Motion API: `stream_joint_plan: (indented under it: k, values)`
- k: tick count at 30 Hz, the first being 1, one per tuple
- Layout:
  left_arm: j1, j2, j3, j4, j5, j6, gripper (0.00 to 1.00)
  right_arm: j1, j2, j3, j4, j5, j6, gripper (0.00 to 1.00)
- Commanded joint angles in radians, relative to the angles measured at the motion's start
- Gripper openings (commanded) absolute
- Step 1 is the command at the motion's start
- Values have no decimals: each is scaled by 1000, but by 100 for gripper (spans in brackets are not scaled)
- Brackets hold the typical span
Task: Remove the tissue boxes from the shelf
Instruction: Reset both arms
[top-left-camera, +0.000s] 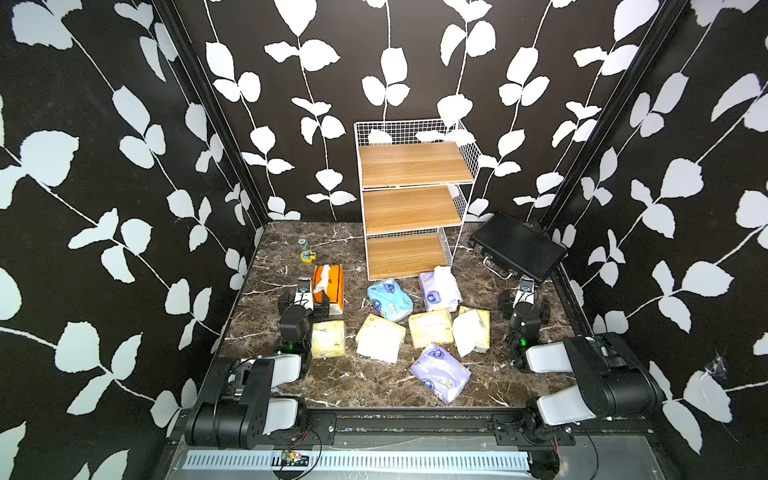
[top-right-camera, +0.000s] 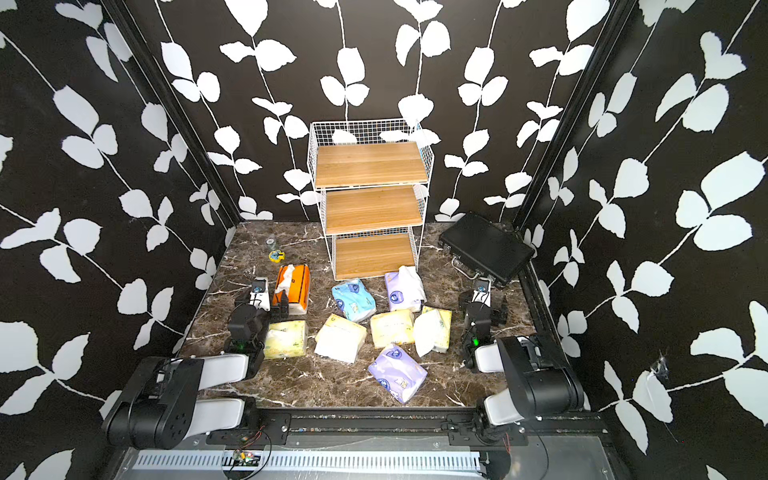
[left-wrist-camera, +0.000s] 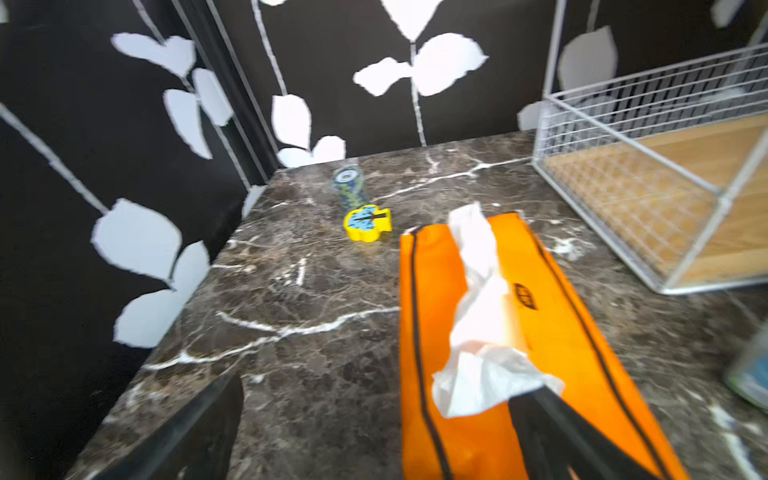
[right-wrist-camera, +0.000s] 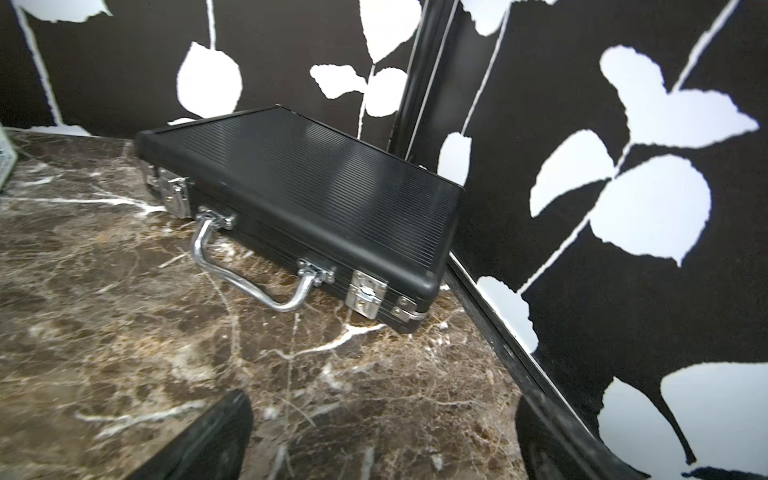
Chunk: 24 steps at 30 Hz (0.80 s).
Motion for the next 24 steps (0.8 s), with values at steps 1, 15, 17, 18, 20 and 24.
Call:
stream_joint_plan:
  k: [1, 15, 17, 18, 20, 24]
  values:
    - [6, -10, 9, 39, 4, -13, 99, -18, -14, -23, 64, -72, 41, 99]
    - [63, 232, 139, 29, 148, -4, 99, -20, 47, 25, 28, -137, 15, 99]
    - [64, 265, 184, 5, 152, 0, 99, -21, 83, 53, 35, -143, 4, 99]
    - [64, 259, 209, -46, 157, 3, 99, -21, 69, 63, -11, -145, 7, 99]
    - [68, 254, 245, -137, 173, 2, 99, -34, 51, 75, -67, -167, 21, 99]
    - [69, 247, 248, -154, 164, -3, 99, -38, 52, 133, -173, -145, 37, 99]
